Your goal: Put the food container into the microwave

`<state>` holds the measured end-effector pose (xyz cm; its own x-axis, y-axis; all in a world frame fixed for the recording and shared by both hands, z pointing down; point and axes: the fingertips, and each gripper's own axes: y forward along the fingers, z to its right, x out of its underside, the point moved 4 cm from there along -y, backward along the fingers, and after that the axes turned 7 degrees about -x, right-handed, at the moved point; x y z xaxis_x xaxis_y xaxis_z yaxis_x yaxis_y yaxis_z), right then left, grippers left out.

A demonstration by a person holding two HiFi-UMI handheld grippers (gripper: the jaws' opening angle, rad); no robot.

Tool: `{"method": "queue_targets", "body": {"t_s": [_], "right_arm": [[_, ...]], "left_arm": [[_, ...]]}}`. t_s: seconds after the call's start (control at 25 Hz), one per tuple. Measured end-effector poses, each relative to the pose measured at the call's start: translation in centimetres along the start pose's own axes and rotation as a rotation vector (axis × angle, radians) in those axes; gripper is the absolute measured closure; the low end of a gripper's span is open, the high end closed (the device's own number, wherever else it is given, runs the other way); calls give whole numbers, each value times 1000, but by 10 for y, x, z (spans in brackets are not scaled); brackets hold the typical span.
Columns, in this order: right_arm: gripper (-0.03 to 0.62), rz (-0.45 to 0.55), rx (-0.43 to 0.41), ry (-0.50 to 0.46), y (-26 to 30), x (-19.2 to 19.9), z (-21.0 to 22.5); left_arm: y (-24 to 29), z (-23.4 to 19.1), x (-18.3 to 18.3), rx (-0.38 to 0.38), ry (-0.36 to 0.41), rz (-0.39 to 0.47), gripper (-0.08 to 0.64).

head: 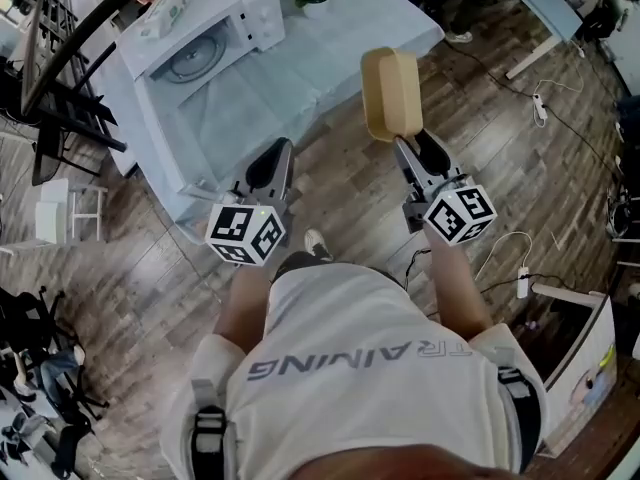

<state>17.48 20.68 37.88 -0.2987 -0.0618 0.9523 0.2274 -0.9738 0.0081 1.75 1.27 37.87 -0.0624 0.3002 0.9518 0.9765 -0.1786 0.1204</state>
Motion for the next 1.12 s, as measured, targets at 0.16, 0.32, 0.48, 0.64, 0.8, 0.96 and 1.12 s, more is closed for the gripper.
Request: {"method": "queue_targets", "body": {"t_s": [0.16, 0.32, 0.48, 0.64, 0.8, 0.96, 1.12], "right_arm": [[379, -10, -63, -10, 56, -2, -1], [379, -44, -126, -4, 95, 4, 0], [379, -69, -193, 3, 129, 5, 1], [379, -95, -278, 5, 167, 2, 10], [379, -120, -364, 30, 210, 1, 33], [379, -154, -479, 43, 259, -7, 55], [379, -196, -599, 51, 300, -9, 69]], "left_arm": [[15, -40, -7, -55, -20, 10, 515], [24, -64, -16, -102, -27, 27, 515], [27, -83, -19, -157, -37, 32, 515], [39, -99, -23, -227, -47, 37, 515], [55, -115, -28, -324, -53, 51, 515], [76, -131, -40, -441, -64, 81, 515], [101, -139, -47, -538, -74, 106, 515]]}}
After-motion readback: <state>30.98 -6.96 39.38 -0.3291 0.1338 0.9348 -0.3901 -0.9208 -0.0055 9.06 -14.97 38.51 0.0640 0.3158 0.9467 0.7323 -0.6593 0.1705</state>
